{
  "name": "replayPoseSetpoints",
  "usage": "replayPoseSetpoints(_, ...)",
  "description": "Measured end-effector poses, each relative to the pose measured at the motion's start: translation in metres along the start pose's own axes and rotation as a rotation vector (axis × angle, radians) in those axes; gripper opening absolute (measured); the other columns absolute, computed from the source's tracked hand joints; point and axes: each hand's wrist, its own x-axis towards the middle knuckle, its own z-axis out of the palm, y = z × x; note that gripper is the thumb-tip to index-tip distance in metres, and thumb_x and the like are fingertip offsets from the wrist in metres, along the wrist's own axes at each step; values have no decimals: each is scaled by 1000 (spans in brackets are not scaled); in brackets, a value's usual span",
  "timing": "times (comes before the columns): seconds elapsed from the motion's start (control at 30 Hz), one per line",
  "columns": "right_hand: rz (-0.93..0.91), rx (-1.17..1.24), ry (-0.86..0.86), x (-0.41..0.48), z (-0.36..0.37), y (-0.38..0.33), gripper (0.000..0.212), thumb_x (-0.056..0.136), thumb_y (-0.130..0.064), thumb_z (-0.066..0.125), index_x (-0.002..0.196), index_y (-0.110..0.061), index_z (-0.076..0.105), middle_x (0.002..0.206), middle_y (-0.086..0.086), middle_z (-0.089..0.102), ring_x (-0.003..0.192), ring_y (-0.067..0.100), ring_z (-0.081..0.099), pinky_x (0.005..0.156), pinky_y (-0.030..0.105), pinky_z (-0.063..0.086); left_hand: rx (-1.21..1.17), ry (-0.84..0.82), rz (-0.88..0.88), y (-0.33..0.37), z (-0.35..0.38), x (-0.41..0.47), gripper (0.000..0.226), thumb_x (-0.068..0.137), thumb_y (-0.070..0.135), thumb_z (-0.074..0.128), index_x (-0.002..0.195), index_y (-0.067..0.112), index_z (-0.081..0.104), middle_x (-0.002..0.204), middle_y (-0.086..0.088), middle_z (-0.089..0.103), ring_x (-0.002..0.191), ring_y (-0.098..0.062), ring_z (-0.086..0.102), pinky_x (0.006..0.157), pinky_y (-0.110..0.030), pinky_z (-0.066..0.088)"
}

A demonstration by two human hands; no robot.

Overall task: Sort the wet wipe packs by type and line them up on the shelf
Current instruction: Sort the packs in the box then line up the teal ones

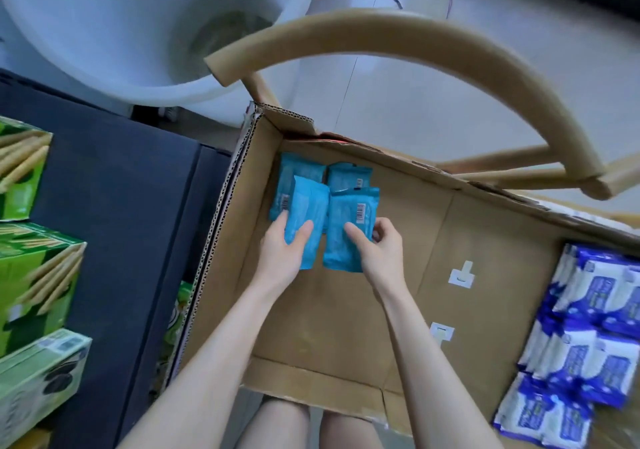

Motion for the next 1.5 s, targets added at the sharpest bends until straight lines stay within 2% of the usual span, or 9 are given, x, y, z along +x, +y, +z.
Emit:
replayPoseSetpoints(0.33,-5,175,-233,-151,-49,-22,15,96,-14,53,105,-5,61,101,5,69,88,14,66,73,25,55,-340,-148,-80,21,0,-163,27,102,24,32,126,20,43,122,-1,60,101,-3,63,82,-20,52)
replayPoseSetpoints(0.57,5,163,-421,-238,-81,2,39,98,-45,38,117,-19,61,121,7,64,115,27,59,98,51,46,-493,-109,-87,2,-3,-272,41,102,32,30,139,19,41,130,-2,58,116,-13,57,89,-23,50)
replayPoseSetpoints(0.8,-63,111,-741,-328,-113,14,31,99,-31,44,123,-17,57,116,9,65,98,19,64,75,30,53,-704,170,1,-23,-12,-387,38,84,30,63,119,14,61,110,-4,70,104,-18,65,87,-34,51)
replayPoseSetpoints(0.93,-55,47,-936,-379,-106,3,37,90,-38,58,117,-14,58,109,11,63,98,26,57,82,36,46,-769,252,92,-23,-37,-445,45,72,33,73,112,16,64,104,3,72,103,-13,65,83,-26,50)
replayPoseSetpoints(1.03,-130,-31,-1086,-413,-91,-12,37,80,-40,62,101,-10,60,84,1,66,83,18,59,89,39,41,-766,331,176,-25,-64,-483,46,69,32,78,109,16,63,99,5,72,96,-14,66,81,-28,50)
replayPoseSetpoints(1.13,-239,-135,-1177,-450,-69,-23,41,75,-39,64,98,-7,55,74,-5,64,70,8,61,77,31,50,-756,513,207,-30,-93,-523,61,54,44,82,102,17,56,81,10,67,77,-9,63,67,-25,45)
replayPoseSetpoints(1.2,-350,-245,-1168,-478,-53,-26,56,63,-49,70,100,-10,54,82,0,60,72,12,58,67,30,46,-685,647,221,-35,-112,-550,67,50,48,82,102,18,53,87,8,65,78,-8,63,69,-25,44)
replayPoseSetpoints(1.3,-529,-382,-1163,-523,-27,-21,61,63,-46,73,110,-14,52,98,5,64,77,8,61,67,26,46,-641,804,292,-50,-141,-589,67,55,45,87,102,21,46,97,4,66,84,-1,66,74,-19,50)
replayPoseSetpoints(1.5,-765,-442,-1231,-612,29,7,56,79,-32,75,126,-24,45,107,-5,62,79,-8,59,67,10,46,-504,1013,365,-103,-199,-662,32,91,38,52,120,25,43,104,19,58,80,21,55,66,-2,41)
